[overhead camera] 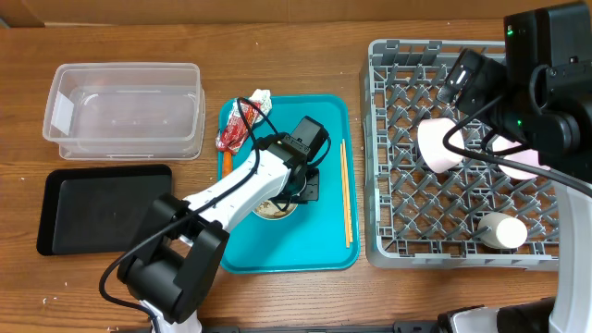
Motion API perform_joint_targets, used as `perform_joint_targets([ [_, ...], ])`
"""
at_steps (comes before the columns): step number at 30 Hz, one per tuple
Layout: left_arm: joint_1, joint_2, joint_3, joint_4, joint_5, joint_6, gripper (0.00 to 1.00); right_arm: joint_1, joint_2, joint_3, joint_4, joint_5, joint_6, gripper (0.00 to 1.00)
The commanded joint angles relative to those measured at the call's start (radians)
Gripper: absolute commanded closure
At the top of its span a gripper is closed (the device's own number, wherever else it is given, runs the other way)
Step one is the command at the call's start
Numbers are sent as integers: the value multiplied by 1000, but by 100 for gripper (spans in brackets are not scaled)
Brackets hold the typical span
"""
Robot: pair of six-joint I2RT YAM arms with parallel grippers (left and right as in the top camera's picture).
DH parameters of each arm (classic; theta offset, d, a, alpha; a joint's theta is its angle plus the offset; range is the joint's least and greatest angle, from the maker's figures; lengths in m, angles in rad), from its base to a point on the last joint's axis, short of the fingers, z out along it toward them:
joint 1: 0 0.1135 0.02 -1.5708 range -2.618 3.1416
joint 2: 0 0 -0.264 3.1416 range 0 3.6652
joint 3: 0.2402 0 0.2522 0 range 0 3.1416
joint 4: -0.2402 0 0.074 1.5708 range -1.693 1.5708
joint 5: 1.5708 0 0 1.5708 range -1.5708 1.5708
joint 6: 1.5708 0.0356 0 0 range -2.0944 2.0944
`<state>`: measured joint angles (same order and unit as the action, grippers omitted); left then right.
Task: Sort waste into correct bins and load items into the dishwasher
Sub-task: 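Lift the white food plate with the left gripper off the teal tray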
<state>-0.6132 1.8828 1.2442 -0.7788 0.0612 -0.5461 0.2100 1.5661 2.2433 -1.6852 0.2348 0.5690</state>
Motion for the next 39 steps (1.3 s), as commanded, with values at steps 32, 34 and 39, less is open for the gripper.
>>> perform_joint_targets([
  [32,-8,10,-14,-29,-119,303,96,-4,0,2,-8,-2,0,0],
  [34,-7,10,-14,-32,-121,276,75,-4,0,2,-8,-2,0,0],
  [39,-6,10,5,-32,-84,62,50,-4,0,2,-8,-2,0,0],
])
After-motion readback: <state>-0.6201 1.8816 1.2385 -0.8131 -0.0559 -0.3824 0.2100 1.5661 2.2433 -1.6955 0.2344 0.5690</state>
